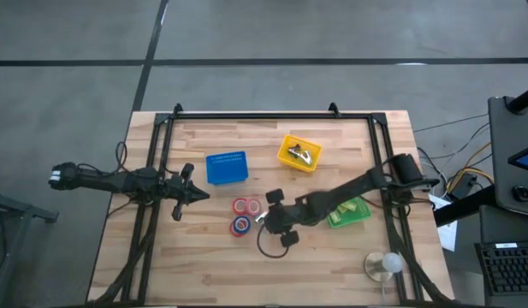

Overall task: Pick and place Stapler, Stapler remover, tape
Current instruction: Put the blue staple remover into the yellow bin

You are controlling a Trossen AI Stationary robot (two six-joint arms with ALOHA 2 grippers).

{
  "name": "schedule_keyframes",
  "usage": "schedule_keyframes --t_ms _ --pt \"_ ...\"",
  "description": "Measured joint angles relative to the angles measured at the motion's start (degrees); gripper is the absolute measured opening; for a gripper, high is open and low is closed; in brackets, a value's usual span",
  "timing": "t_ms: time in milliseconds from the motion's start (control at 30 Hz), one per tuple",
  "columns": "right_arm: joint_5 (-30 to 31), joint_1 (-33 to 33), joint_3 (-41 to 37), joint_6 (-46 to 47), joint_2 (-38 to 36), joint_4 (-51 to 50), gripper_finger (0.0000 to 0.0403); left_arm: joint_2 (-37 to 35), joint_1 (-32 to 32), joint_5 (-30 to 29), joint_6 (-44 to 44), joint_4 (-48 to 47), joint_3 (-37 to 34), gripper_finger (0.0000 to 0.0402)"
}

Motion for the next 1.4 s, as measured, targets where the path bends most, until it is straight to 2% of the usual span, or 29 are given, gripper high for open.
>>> schedule_keyframes --t_ms 333,800,1400 --pt "-0.03 0.46 3.60 -1.94 4.89 0.05 0.0101 0.05 -0.01 -0.01 -0.02 0.02 0.00 0.0016" --pt "0.08 0.50 4.33 -2.51 4.82 -1.48 0.0060 0.18 0.01 -0.01 -0.01 -0.22 0.00 0.0016" --pt "0.50 0.50 4.04 -1.18 4.84 -4.14 0.0060 0.18 -0.01 -0.01 0.00 -0.26 0.00 0.0016"
